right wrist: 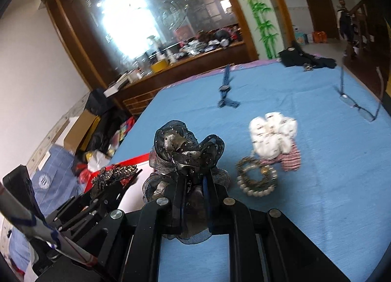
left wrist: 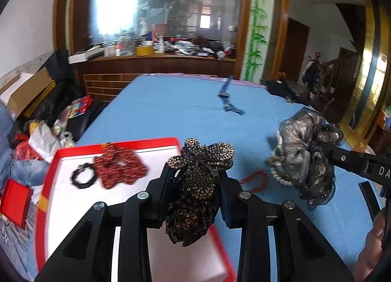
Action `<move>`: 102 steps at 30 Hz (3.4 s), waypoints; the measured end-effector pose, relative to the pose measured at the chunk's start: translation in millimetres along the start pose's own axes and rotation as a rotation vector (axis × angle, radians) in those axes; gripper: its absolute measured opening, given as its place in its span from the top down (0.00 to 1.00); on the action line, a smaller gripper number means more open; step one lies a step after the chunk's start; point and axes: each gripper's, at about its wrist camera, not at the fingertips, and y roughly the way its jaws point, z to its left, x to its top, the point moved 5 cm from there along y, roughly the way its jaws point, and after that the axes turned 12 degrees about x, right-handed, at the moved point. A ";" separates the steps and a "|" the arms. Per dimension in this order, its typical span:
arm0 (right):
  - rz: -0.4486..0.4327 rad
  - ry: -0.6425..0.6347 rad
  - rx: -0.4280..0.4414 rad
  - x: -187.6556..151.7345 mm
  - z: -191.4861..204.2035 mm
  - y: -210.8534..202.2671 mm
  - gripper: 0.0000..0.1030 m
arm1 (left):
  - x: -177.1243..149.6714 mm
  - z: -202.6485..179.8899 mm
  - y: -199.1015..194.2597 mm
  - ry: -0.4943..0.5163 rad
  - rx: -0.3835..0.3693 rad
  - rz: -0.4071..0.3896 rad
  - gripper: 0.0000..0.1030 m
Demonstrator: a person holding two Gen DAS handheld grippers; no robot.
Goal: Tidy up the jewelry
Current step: 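Lower the bow clip and grey scrunchie into the red box, open both grippers, then reach the left gripper to the red bead bracelet while the right approaches the white scrunchie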
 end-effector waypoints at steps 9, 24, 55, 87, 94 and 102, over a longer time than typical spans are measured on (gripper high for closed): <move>0.083 -0.059 0.044 -11.3 37.9 38.2 0.86 | -10.7 89.2 4.1 -0.090 0.135 0.031 0.68; 0.259 -0.141 0.059 -6.8 82.8 141.6 0.85 | -29.0 173.5 47.6 -0.163 0.241 0.175 0.68; 0.352 -0.140 -0.002 -12.4 79.7 210.0 0.63 | -19.6 185.2 96.8 -0.170 0.224 0.299 0.64; 0.077 0.074 -0.001 24.3 -27.5 42.3 0.54 | 9.8 23.2 27.0 0.071 0.084 0.141 0.56; -0.038 0.137 -0.122 42.1 -87.9 -1.0 0.53 | -1.3 -47.3 30.3 0.184 -0.068 0.195 0.56; -0.131 0.247 -0.195 44.1 -158.9 -26.3 0.51 | -8.1 -115.5 61.8 0.320 -0.197 0.355 0.57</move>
